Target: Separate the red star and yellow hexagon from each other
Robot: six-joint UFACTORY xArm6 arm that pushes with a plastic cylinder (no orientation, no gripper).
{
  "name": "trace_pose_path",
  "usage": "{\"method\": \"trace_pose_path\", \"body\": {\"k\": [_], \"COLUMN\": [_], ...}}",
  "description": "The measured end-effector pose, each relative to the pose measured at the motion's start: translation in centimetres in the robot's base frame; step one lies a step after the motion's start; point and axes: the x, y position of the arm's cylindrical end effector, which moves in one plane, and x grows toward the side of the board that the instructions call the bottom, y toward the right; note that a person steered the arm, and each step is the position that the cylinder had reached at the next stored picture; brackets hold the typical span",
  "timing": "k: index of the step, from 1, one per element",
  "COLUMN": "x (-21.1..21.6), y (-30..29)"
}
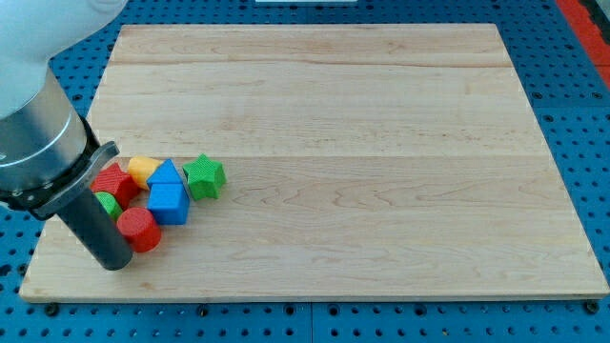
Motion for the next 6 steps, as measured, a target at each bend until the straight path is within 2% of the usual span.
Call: {"method": "trace_pose_path", "body": {"k": [1, 2, 3, 6], "x": [1.1, -0.9, -5.2, -9.6], "y": [-4.6, -6.8, -6.0, -2.4]}}
